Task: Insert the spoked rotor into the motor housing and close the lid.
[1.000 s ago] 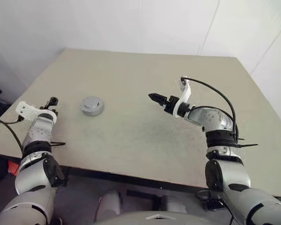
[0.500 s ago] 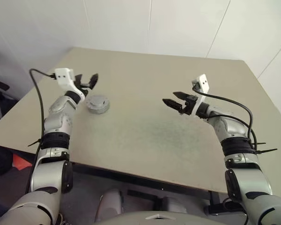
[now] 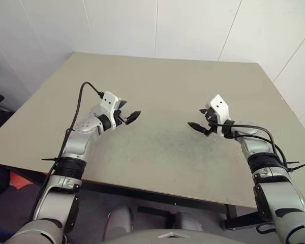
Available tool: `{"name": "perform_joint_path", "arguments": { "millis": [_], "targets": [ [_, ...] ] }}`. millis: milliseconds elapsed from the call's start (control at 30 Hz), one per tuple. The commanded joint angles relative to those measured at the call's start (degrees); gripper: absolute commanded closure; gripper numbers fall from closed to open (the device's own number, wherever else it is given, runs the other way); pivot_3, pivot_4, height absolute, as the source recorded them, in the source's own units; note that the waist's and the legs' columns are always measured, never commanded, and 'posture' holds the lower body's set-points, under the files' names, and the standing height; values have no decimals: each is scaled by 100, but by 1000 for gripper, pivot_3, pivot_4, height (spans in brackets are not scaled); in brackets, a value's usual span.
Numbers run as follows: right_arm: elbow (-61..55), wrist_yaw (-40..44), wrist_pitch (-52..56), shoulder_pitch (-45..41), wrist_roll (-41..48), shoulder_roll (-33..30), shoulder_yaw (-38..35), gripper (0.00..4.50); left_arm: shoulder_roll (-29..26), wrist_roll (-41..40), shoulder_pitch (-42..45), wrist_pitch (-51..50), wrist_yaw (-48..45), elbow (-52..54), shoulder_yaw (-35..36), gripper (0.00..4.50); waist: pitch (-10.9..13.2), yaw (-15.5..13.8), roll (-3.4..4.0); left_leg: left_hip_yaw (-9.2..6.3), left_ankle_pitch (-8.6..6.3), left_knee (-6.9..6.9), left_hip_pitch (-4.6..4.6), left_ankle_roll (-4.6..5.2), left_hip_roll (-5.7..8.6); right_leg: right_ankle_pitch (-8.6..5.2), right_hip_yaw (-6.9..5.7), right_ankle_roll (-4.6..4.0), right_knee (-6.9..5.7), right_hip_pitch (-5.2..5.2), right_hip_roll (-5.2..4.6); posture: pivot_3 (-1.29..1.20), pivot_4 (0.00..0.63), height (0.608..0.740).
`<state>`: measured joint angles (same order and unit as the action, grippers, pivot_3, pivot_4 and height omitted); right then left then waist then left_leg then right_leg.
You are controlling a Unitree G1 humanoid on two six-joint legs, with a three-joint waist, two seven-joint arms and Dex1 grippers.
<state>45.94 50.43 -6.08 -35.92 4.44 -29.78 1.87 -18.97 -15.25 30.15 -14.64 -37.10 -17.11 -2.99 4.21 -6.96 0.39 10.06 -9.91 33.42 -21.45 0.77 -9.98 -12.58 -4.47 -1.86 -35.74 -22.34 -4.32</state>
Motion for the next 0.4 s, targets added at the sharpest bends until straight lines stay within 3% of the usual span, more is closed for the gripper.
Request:
{"name": "perform_joint_path", "arguments": {
  "millis": [33,400],
  "targets": [
    [25,85,-309,-240,83,33,-128,0,48,36,-49,-56,-9,343,-21,39,0,-3,0,0,-1,0,0,1,0,0,0,0,0,0,0,0,0,740],
    [374,3,-726,-397,27,149,-174,0,208,216,-111,-78,74,368,-101,39,0,-5,1,0,-11,16,-6,19,-2,1,0,-2,-1,2,0,0,0,740]
  ]
}}
